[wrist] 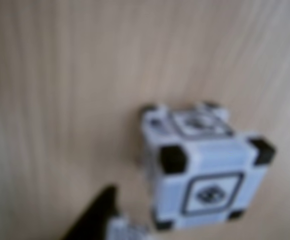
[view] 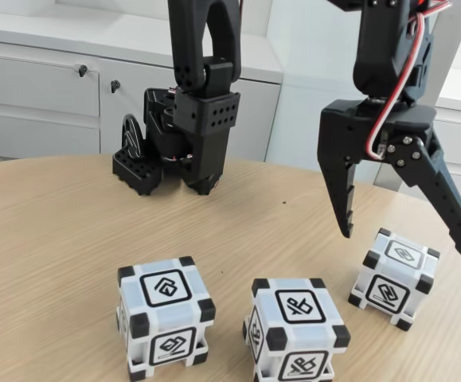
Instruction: Stack cubes from left to right.
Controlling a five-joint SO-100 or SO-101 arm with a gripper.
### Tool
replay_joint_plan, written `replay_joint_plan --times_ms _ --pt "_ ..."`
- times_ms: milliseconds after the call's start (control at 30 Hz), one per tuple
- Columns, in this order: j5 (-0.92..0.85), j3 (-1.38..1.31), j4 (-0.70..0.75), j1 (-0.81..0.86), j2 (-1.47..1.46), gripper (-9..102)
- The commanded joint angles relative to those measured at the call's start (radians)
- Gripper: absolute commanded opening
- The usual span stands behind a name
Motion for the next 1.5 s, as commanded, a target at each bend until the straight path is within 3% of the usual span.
replay_joint_plan --times_ms 0,667,1467 --pt "0.023 -0.041 -0.011 0.011 0.003 40" --pt "0.052 -0.176 -0.009 0.012 -0.198 39" --pt "0.075 -0.178 0.005 0.011 -0.219 21"
